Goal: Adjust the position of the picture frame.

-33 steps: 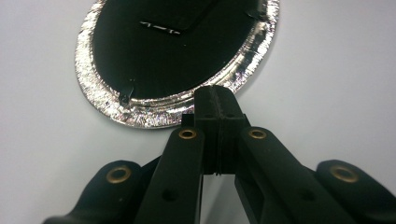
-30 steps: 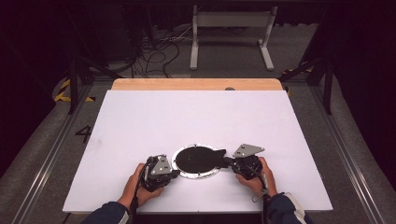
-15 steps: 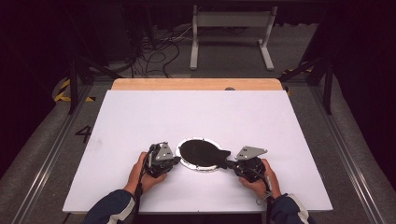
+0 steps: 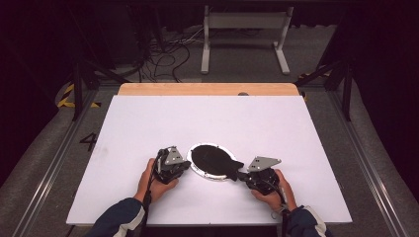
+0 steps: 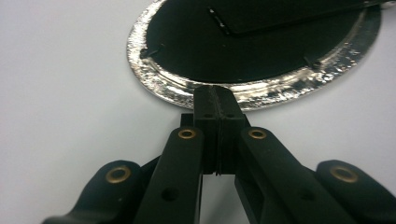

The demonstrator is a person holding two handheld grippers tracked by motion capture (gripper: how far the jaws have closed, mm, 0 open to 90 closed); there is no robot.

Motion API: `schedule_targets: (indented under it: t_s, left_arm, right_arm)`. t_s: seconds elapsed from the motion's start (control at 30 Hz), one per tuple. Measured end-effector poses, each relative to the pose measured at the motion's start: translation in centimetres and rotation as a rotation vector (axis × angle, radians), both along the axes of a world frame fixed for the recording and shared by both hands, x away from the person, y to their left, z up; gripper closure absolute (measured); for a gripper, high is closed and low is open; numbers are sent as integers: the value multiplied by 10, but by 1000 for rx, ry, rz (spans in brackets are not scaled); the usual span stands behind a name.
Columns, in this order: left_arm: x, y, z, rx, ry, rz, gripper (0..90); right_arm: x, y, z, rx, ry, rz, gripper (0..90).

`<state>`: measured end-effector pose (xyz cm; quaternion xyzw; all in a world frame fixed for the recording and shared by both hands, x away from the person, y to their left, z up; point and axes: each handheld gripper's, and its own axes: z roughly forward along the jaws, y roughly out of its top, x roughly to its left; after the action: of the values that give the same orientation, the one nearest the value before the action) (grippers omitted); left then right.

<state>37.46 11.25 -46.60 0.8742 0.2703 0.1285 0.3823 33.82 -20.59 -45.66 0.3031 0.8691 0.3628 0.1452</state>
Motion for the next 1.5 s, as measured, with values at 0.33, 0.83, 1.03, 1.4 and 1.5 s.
schedule_targets:
  t_s: [0.33,0.83,1.03,1.4,1.5]
  left_arm:
    - [-14,-7,0,10,10,-90,900]
    - [-17,-22,0,3,8,-129,895]
    - [-15,-23,0,8,3,-130,895]
    - [-7,-26,0,19,-17,-110,895]
    - [-4,-26,0,21,-18,-105,892]
  right_arm:
    - [2,-10,13,23,-45,-19,900]
    - [27,-23,6,10,-86,-165,900]
    - [29,-17,4,2,-80,-145,900]
    - [29,-16,-1,-5,-63,-152,900]
    - [28,-17,-1,-2,-58,-151,900]
